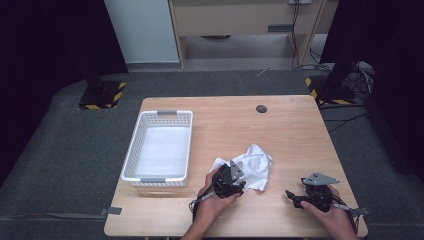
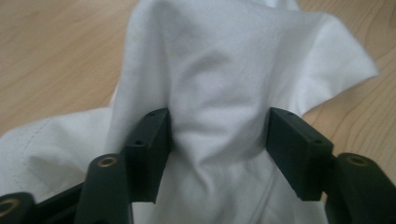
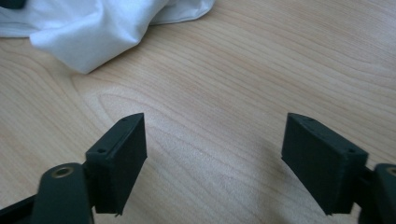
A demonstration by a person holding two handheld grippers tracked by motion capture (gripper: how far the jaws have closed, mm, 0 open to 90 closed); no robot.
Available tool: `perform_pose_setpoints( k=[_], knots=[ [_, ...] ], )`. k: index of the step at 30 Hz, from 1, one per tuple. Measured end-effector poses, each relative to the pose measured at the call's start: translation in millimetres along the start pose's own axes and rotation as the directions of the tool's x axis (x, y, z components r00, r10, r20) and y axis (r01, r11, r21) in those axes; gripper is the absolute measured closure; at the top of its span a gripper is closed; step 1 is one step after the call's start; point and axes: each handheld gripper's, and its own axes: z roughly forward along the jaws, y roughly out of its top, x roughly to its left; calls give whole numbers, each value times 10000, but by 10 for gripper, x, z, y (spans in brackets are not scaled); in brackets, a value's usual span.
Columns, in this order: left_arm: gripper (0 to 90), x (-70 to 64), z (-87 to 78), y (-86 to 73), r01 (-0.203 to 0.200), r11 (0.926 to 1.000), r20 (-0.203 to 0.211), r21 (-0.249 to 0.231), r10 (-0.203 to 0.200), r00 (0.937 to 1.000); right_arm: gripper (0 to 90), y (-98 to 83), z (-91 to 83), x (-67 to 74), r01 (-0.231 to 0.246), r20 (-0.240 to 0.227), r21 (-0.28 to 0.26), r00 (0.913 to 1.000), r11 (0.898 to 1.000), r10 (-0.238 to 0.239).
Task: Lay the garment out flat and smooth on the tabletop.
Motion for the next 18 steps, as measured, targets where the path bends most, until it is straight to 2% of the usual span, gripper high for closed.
perform_pose_setpoints(
  k=[3,6,11,14,16,18],
  knots=[
    [473,-7,30,12,82,10000,221,-43,-81,9997,281,-17,-43,11,49,-10,-32,10000,10000,-49],
    [571,-29,46,8,108,9998,447,-192,-100,9989,338,-37,-85,21,59,15,-38,10000,10000,-59],
    [703,-144,43,21,-204,9991,729,-359,230,9971,452,-40,-109,47,155,-96,-89,9998,9998,-156],
    [735,-223,34,34,-402,9986,882,-356,432,9952,518,-20,-100,72,325,-167,-116,9993,9994,-327],
    [739,-253,20,39,-396,9986,1055,-342,430,9935,582,-9,-100,94,432,-190,-72,9989,9990,-433],
    [730,-274,-9,45,-420,9985,1003,-339,452,9939,616,3,-108,103,525,-216,-98,9984,9986,-527]
  ],
)
